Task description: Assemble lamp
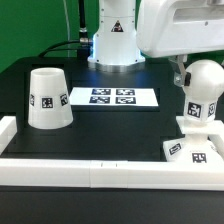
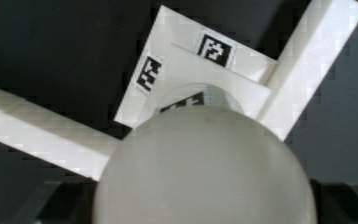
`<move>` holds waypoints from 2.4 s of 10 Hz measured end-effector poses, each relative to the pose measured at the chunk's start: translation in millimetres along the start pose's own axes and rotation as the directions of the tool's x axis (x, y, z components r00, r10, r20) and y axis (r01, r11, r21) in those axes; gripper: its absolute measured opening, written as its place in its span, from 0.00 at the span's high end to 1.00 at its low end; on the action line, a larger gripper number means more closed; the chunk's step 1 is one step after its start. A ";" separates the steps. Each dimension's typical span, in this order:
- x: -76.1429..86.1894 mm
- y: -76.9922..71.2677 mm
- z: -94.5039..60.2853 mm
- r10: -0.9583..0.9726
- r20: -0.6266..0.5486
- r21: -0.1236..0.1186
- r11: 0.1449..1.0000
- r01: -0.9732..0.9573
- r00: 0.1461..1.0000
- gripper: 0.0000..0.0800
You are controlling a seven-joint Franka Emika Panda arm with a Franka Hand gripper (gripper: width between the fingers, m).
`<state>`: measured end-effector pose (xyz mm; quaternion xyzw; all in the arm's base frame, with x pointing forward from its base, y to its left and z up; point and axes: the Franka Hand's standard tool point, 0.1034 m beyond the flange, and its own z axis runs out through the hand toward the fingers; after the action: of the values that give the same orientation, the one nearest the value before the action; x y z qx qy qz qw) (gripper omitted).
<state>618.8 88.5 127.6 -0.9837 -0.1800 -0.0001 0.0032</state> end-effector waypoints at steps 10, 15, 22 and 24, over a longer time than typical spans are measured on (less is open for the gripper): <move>0.5 3.4 1.0 0.881 0.034 0.114 0.465 -0.878 0.471 0.28; 1.5 -0.1 1.3 0.973 0.087 0.114 0.205 -0.972 0.215 0.28; 1.5 -2.0 0.9 0.761 0.029 0.132 0.640 -0.757 0.649 0.13; 1.4 -1.9 1.2 0.648 0.008 0.135 0.754 -0.643 0.761 0.13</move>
Offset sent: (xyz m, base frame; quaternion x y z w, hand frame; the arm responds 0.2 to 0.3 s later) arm -0.0097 0.0024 -0.0089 0.0492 0.0210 0.2352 0.9705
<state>619.4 90.8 126.5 -0.9828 0.1709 -0.0067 0.0704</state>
